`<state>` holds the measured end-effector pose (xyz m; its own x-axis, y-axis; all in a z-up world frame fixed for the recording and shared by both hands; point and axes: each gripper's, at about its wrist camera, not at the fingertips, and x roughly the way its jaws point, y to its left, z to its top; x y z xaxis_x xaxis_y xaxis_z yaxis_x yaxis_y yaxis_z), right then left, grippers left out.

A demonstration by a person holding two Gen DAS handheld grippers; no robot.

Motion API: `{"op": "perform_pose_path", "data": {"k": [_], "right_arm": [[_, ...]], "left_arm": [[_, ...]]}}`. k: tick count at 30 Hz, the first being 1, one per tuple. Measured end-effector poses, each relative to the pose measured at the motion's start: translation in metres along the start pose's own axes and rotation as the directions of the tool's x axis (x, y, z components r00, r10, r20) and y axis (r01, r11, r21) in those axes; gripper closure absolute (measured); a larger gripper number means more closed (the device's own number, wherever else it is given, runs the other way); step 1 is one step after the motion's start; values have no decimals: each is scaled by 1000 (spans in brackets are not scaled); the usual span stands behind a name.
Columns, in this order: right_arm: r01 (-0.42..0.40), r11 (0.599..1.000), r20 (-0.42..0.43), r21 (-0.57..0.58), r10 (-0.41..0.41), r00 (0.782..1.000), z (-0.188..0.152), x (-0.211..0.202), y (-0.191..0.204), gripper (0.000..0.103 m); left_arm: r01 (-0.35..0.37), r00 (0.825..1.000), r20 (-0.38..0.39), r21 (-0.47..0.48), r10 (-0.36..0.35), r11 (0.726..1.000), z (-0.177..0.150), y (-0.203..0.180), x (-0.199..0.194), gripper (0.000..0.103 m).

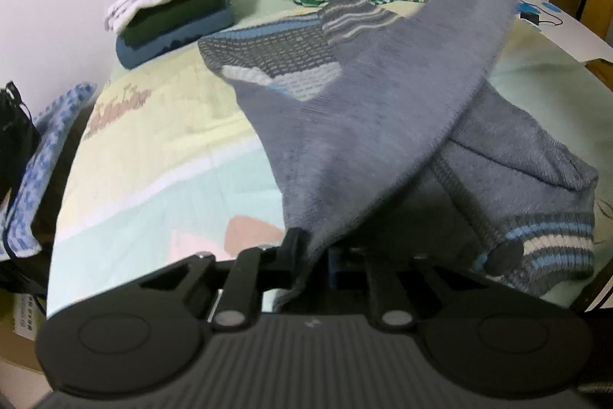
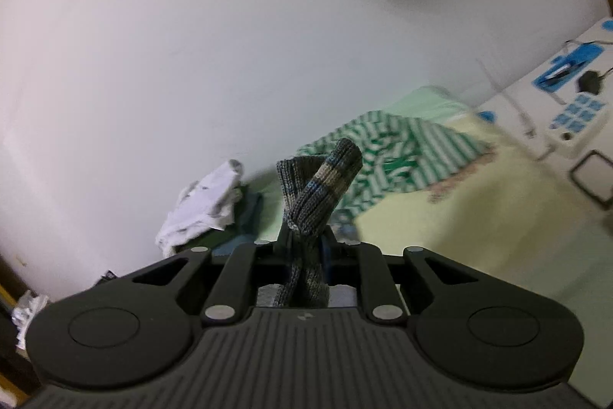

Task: Fold clothes

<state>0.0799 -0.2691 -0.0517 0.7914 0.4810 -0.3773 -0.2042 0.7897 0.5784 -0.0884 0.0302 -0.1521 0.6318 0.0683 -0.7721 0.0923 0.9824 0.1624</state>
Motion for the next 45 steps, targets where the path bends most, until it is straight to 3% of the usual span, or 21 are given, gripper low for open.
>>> {"op": "perform_pose_path", "data": {"k": [9, 13, 21, 24, 28, 29, 32, 36, 37, 39, 40, 43, 45], "right_arm": [[74, 995, 25, 64, -76, 997, -9, -46, -45, 88], [134, 989, -41, 57, -132, 990, -27, -47, -65, 88], [271, 962, -136, 19, -266, 954, -56, -17, -109, 87], [295, 956, -174, 4, -290, 941, -61, -12, -117, 87], [320, 947, -201, -21, -318, 927, -65, -10, -122, 84], [329, 944, -202, -24, -327, 923, -64, -8, -123, 83], [372, 928, -178, -22, -370, 912, -58, -8, -127, 78], [497, 866, -100, -52, -499, 861, -43, -14, -128, 75], [504, 862, -72, -53, -507, 859, -38, -18, -125, 75], [478, 875, -32, -82, -481, 876, -30, -20, -112, 73], [433, 894, -37, -110, -439, 898, -25, -16, -102, 69], [249, 948, -116, -198, -274, 955, -14, 6, -65, 65], [117, 956, -187, -268, -171, 967, -18, 29, -32, 64]], "left_arm": [[-35, 999, -14, 31, 35, 999, -2, -6, -14, 90], [-45, 998, -43, 33, 46, 998, -5, -12, -7, 90], [-53, 996, -60, 81, 58, 995, -13, -23, -8, 90], [-25, 997, -76, 119, 34, 993, -18, -26, -13, 90], [43, 996, -81, 134, -32, 990, -22, -29, -23, 80], [55, 996, -80, 139, -44, 989, -23, -30, -25, 76], [86, 994, -78, 153, -75, 984, -24, -28, -33, 75], [86, 995, -65, 160, -76, 983, -20, -16, -41, 74], [81, 996, -55, 155, -74, 985, -16, -12, -41, 72], [91, 996, -35, 124, -87, 988, -7, -8, -37, 68], [99, 995, -24, 107, -97, 989, -2, -7, -35, 67], [124, 992, 2, 65, -125, 990, 11, -6, -25, 67], [146, 989, -18, 66, -145, 987, 11, -13, -12, 67]]}}
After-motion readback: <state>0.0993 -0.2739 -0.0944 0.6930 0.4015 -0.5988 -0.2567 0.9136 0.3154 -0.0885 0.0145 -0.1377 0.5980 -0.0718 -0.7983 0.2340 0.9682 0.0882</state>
